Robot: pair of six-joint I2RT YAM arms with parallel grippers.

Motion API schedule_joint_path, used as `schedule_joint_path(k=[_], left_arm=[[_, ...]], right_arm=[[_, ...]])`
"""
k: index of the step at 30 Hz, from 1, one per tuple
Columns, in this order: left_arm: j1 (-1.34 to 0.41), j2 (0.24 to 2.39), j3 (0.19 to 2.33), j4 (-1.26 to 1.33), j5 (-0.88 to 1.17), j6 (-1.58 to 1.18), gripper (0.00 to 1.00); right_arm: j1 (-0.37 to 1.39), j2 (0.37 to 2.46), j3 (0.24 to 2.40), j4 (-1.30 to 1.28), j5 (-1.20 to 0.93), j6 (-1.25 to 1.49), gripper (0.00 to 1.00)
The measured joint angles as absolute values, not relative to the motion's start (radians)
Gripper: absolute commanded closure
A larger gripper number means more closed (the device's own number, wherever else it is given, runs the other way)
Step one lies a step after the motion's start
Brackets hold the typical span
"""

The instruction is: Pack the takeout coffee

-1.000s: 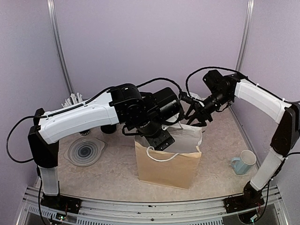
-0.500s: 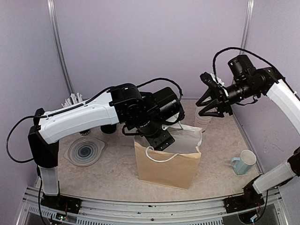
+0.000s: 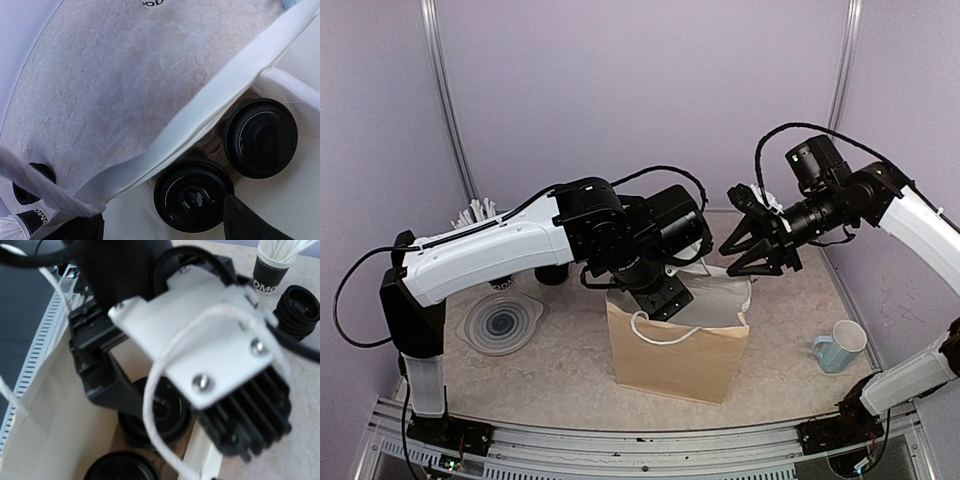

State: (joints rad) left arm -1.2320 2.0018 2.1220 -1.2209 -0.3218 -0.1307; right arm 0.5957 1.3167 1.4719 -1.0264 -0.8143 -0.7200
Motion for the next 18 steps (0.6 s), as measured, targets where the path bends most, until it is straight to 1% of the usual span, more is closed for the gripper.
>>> schedule_joint_path(k=[9, 11, 13, 14, 15, 18], left_arm=[[-1.232, 2.002, 2.122, -1.221, -0.321, -0.135, 0.20], [-1.232, 2.002, 2.122, -1.220, -0.321, -0.135, 0.21], [-1.232, 2.002, 2.122, -1.220, -0.321, -0.135, 0.21], [-1.232, 2.002, 2.122, -1.220, -0.321, -0.135, 0.20], [-1.232, 2.002, 2.122, -1.220, -0.321, -0.135, 0.20], [-1.232, 2.002, 2.122, -1.219, -0.321, -0.136, 0.21]], right_arm=[[0.673, 1.341, 1.472, -0.958, -0.799, -0.694, 0.59], [0.689, 1.351, 1.472, -0.952, -0.795, -0.692, 0.60], [0.699, 1.360, 1.472, -0.949, -0.791, -0.690, 0.64], [0.704, 1.364, 1.472, -0.949, -0.789, -0.688, 0.66], [0.708, 1.369, 1.472, -0.947, -0.788, -0.687, 0.72], [0.719, 1.382, 1.472, -0.942, -0.786, -0.681, 0.97]])
